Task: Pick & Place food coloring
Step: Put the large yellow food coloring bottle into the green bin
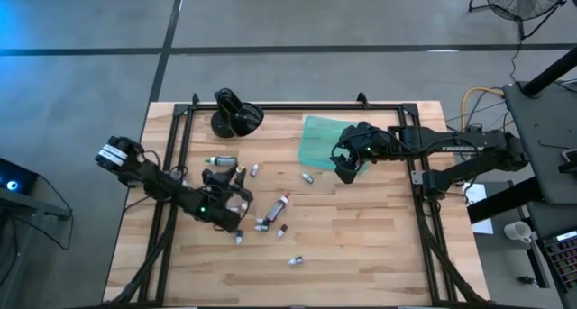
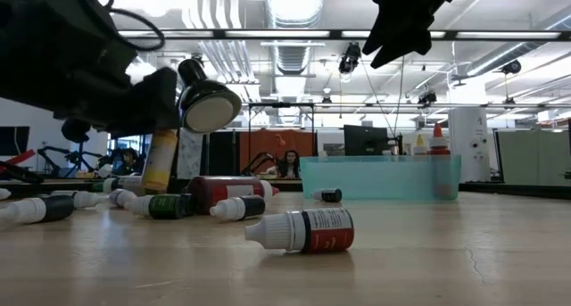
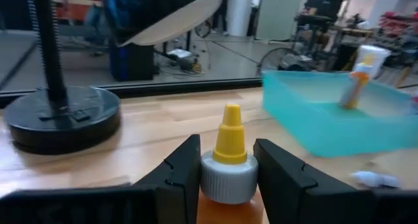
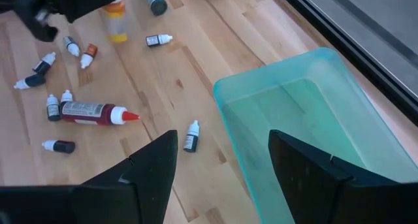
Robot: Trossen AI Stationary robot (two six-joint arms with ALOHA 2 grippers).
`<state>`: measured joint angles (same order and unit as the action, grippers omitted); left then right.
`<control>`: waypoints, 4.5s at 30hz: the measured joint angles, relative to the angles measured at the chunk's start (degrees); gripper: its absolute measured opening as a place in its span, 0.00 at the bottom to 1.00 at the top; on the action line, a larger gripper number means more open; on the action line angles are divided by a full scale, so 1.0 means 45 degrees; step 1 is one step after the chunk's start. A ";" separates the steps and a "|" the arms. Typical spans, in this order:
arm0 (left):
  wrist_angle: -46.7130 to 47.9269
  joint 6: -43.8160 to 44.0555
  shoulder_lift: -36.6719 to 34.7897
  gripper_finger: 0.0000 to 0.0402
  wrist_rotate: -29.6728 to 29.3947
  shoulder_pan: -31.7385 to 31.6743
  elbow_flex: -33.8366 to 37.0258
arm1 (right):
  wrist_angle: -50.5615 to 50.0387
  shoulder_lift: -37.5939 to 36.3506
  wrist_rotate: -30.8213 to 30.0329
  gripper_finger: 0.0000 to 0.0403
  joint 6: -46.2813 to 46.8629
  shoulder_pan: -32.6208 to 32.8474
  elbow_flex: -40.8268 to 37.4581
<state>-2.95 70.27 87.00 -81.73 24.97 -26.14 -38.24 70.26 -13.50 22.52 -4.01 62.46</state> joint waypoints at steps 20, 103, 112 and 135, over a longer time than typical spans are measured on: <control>-0.0133 0.0655 0.1126 0.31 0.0446 -0.0558 0.0021 | -0.0029 0.0000 0.0010 0.58 0.0000 -0.0002 0.0000; 1.3362 -0.2583 -0.5266 0.54 1.6346 -0.5342 -0.6852 | -0.0097 0.0005 0.0034 0.58 0.2331 0.0000 0.0000; 1.4035 -0.2644 -0.2673 0.54 1.7365 -0.5382 -0.7728 | -0.0102 0.0005 0.0010 0.58 0.2288 0.0000 0.0000; 1.4563 -0.3923 -0.0462 0.54 1.6471 -0.5680 -0.8721 | -0.0108 0.0005 -0.0029 0.58 0.2181 0.0000 0.0000</control>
<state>62.59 52.61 84.92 -7.61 -0.59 -65.39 -38.72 70.28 -13.63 32.34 -4.01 62.46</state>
